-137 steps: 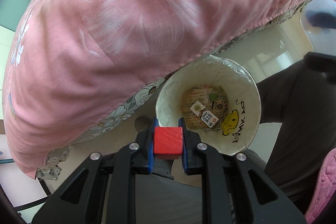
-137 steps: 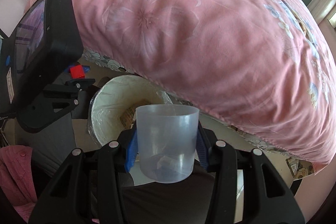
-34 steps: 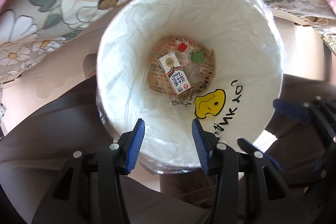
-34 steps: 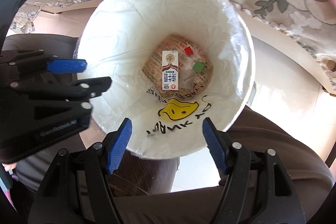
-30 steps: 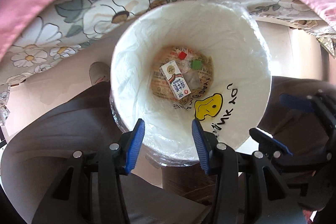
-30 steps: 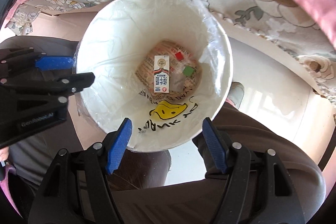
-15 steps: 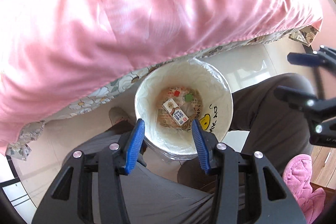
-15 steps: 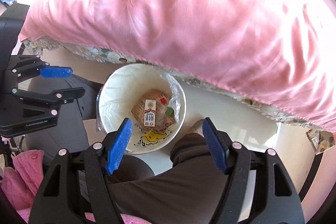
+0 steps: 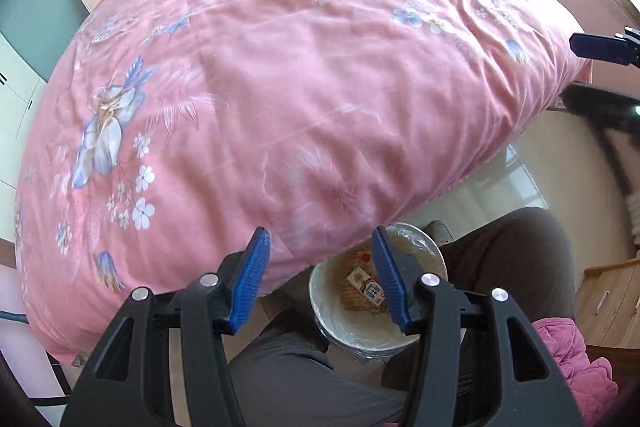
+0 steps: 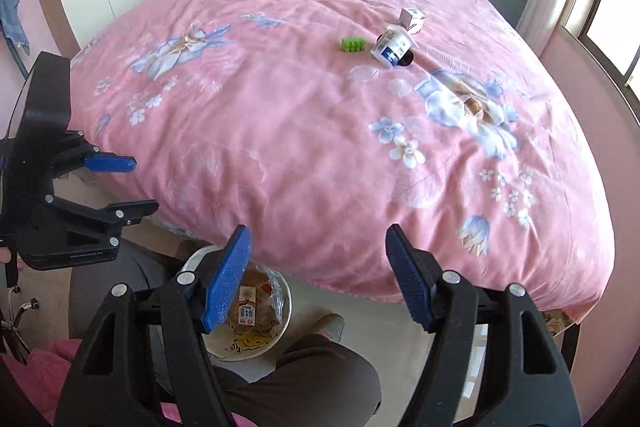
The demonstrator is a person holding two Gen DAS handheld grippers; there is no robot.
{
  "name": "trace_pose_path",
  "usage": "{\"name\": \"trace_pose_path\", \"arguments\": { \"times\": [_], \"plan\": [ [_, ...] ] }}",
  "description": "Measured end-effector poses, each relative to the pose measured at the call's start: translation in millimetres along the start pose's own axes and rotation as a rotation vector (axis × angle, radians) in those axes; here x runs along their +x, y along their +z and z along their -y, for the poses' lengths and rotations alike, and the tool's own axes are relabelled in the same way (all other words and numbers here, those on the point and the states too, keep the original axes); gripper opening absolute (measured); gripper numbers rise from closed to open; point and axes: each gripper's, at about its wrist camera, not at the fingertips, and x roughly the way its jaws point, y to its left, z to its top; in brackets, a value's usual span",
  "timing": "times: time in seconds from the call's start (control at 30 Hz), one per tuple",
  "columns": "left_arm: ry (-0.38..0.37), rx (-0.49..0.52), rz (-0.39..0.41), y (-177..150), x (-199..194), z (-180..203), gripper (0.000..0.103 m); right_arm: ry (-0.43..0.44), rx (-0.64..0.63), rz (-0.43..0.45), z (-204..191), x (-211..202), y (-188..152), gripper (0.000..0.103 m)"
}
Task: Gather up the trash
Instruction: 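Raise both open tools out of the bin and move over the bed, then grasp the green brick with the left tool while the right tool grasps the yogurt cup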
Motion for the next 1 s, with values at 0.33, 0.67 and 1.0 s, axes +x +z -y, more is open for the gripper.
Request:
{"name": "trace_pose_path", "arguments": {
  "times": [0.33,0.67,1.0],
  "plan": [
    [0.031,0.09,0.057,82.1,-3.7,-13.3,0.058,-0.075,-0.009,0.106,23.0,-15.7,83.3,0.069],
    [0.022,0.112,0.079,173.1,41.9,-43.8,0.058,-0.153,0.109,0.104,48.0,40.5,169.3,0.069],
    [-0.007,0.131,0.078,253.8,127.8,-75.2,0.058,-0.132,0.221,-0.035,93.7,153.8,226.5,0.069]
  ]
}}
